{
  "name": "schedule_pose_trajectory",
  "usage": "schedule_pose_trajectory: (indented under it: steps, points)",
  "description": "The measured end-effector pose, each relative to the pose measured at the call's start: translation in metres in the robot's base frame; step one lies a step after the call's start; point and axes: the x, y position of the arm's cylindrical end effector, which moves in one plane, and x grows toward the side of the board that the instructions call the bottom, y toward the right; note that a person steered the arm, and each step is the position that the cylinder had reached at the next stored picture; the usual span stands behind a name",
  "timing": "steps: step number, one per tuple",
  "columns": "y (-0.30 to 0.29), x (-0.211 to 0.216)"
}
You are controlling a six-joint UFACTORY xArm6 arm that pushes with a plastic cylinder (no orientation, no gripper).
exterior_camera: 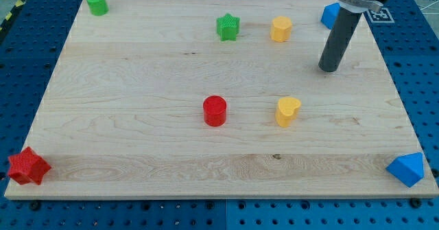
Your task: Push your arm closer to the green circle
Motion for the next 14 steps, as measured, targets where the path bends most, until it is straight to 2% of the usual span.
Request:
schedule_pose_trajectory:
  steps: [1,2,4,8,10,11,12,13,14]
  points:
    - [-0.05,0.011]
    - [-0.05,0.011]
    - [-0.125,0.026]
    - [-0.133,0.026]
    - [-0.22,0.029]
    - [-0.237,0.031]
    - [-0.299,-0.021]
    - [-0.348,-0.104]
    - [-0.366,-0.131]
